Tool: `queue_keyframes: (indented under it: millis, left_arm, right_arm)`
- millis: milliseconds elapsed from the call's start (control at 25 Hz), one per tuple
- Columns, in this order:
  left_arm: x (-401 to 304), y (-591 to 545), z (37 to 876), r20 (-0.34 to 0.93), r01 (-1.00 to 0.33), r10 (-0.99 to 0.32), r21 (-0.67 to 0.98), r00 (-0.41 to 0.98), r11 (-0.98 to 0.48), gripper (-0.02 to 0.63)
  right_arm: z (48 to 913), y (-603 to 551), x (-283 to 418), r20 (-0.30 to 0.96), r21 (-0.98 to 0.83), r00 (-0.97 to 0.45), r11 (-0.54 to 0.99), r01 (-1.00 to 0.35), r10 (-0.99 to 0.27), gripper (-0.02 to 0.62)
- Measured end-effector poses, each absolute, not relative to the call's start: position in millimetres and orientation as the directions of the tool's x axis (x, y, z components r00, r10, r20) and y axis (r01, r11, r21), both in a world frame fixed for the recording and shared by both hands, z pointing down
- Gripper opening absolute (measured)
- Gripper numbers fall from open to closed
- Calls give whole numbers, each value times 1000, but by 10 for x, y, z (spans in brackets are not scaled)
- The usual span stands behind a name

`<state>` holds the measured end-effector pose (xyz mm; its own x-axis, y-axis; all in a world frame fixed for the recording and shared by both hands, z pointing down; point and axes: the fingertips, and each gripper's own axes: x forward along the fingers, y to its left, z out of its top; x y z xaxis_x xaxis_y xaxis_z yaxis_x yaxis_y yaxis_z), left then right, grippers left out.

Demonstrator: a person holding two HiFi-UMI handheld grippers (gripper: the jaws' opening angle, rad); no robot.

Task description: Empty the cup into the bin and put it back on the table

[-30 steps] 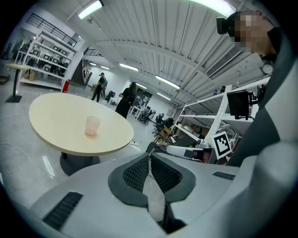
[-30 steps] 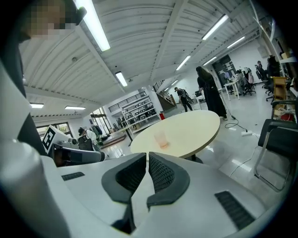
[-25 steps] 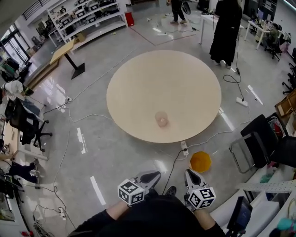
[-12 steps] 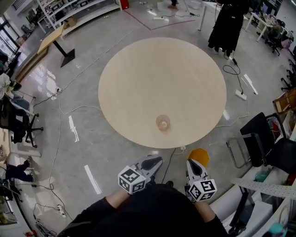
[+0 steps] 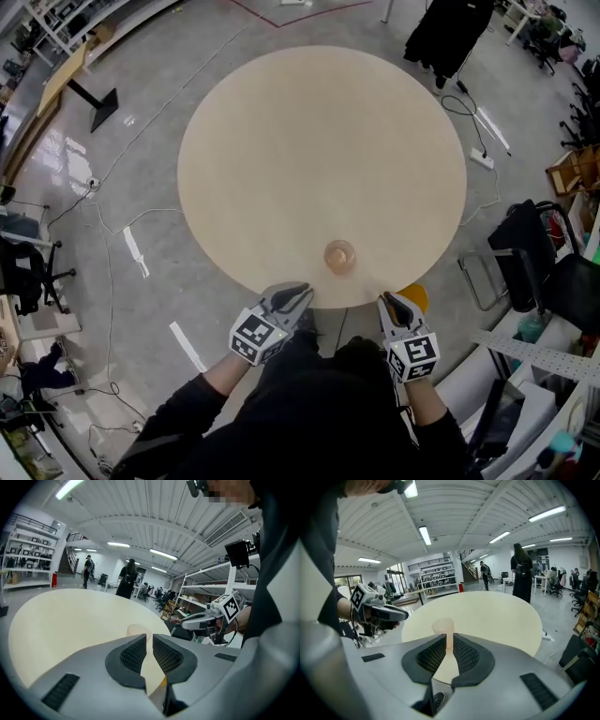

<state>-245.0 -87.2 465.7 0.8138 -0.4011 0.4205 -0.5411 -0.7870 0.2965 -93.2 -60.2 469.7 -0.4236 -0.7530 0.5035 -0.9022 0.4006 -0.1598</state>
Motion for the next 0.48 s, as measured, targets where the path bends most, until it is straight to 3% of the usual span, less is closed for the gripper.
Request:
queue_keyframes:
  millis: [160,280,480]
  left_arm:
    - [-2398,-1096,4811,457,-535,-392,238,798,-811,46]
    - [-2298,-1189,4942,508,-506,-364,172,781,-845,157]
    - [-2207,-1254,5195,589,-449,-304,113,749,-887,249]
  right_arm:
    - [4933,-822,-997,540,-165,-486,480,-862,-687,115]
    - [5030,-955,-1053,560,-140,-542,573,-808,-627,164]
    - [5180,-1049,-1103,594,-38,-609,737,-675,-526,196]
